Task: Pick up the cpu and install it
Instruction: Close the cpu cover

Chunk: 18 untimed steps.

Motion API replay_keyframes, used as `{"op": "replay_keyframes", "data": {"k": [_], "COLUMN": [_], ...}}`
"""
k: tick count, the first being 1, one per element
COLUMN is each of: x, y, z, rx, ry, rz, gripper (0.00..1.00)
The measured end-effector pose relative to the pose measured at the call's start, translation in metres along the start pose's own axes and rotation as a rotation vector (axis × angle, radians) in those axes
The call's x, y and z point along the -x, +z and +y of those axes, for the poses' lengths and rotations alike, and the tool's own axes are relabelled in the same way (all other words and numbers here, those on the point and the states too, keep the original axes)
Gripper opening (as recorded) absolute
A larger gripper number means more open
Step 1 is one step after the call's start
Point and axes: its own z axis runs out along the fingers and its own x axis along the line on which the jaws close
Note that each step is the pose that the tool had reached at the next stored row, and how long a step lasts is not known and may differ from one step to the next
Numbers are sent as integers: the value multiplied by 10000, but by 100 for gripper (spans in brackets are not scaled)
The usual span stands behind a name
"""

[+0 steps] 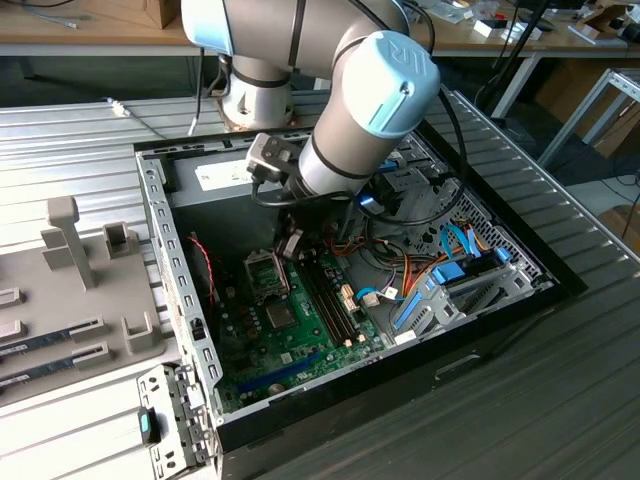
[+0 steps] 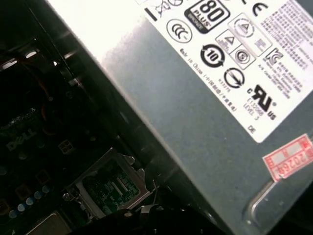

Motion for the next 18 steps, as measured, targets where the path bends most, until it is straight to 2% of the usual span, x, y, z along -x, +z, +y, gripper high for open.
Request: {"op": "replay_keyframes", "data": {"k": [8,12,14,17,18], "x": [-3,1,1,22,20], "y": [-36,-91,-94,-59,-28], "z": [2,11,9,-33,-41], "rx": [17,37,43,143,168], "ry": [-3,-6,-8,18,28], "rz": [-21,-46,-51,6,25], "gripper": [11,11,11,11,11]}}
